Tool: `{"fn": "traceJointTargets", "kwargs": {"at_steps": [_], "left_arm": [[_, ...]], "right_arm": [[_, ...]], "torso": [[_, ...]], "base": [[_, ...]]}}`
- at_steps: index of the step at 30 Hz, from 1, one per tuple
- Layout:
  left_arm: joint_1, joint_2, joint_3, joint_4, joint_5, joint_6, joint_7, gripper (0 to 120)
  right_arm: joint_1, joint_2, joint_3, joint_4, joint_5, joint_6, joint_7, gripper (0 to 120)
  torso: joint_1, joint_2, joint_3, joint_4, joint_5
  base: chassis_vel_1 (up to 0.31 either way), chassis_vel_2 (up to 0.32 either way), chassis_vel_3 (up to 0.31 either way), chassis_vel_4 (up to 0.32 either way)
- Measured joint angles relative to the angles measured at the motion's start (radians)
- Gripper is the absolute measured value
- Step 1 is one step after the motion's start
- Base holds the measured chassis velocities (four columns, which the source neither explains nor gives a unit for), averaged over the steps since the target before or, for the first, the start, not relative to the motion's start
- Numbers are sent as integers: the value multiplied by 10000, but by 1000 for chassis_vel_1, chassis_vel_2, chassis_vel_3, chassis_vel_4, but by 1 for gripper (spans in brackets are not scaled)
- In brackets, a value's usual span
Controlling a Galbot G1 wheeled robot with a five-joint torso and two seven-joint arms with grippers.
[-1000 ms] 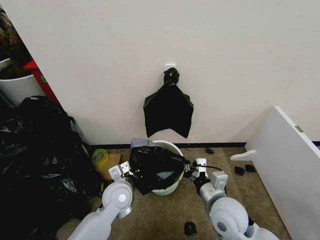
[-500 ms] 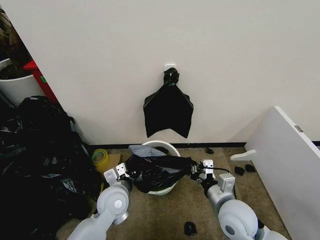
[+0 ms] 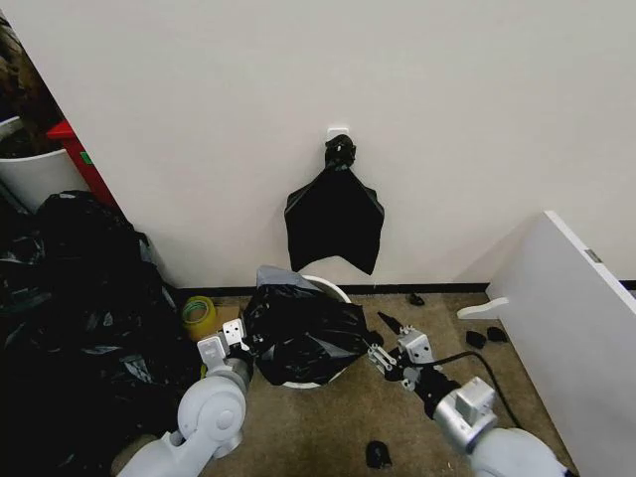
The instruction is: Place the garbage bag over the trash bin.
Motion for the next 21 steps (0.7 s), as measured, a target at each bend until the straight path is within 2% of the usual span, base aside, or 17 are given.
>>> {"fn": "traceJointTargets", "kwargs": {"at_steps": [2, 3, 5, 7, 11, 12, 14, 21], "left_arm": [[105, 302, 69, -134, 518, -46, 575, 0], [105, 302, 69, -134, 518, -46, 575, 0], [89, 591, 244, -217, 907, -86, 1134, 0], [131, 737, 304, -316, 1165, -143, 1490, 0], [88, 879, 442, -404, 1294, -195, 1789, 0], [54, 930, 483, -446, 1325, -201, 1894, 0], [68, 993, 483, -527, 1344, -223, 1961, 0], [120, 1066, 450, -601, 1344, -255, 1981, 0]], "right_arm": [[496, -128, 38, 28, 790, -193, -539, 80], [496, -128, 38, 28, 790, -193, -539, 80], [822, -266, 125, -149, 1145, -288, -998, 90], [1191, -349, 3, -325, 1423, -402, -1178, 96], [1545, -353, -138, -599, 1806, -592, -1259, 100], [1664, -319, -178, -757, 1896, -647, -1256, 100], [1828, -303, -207, -1044, 1904, -656, -1246, 100], [1902, -484, -173, -1407, 1760, -619, -1263, 100]], "torso": [[0, 0, 0, 5, 3], [0, 0, 0, 5, 3], [0, 0, 0, -4, -4], [0, 1, 0, -2, -1], [0, 0, 1, 3, 0], [0, 0, 1, -3, -5], [0, 0, 1, -2, 4], [0, 0, 1, 0, -1]], "base": [[0, 0, 0, 0], [0, 0, 0, 0], [0, 0, 0, 0], [0, 0, 0, 0], [0, 0, 0, 0], [0, 0, 0, 0], [0, 0, 0, 0], [0, 0, 0, 0]]}}
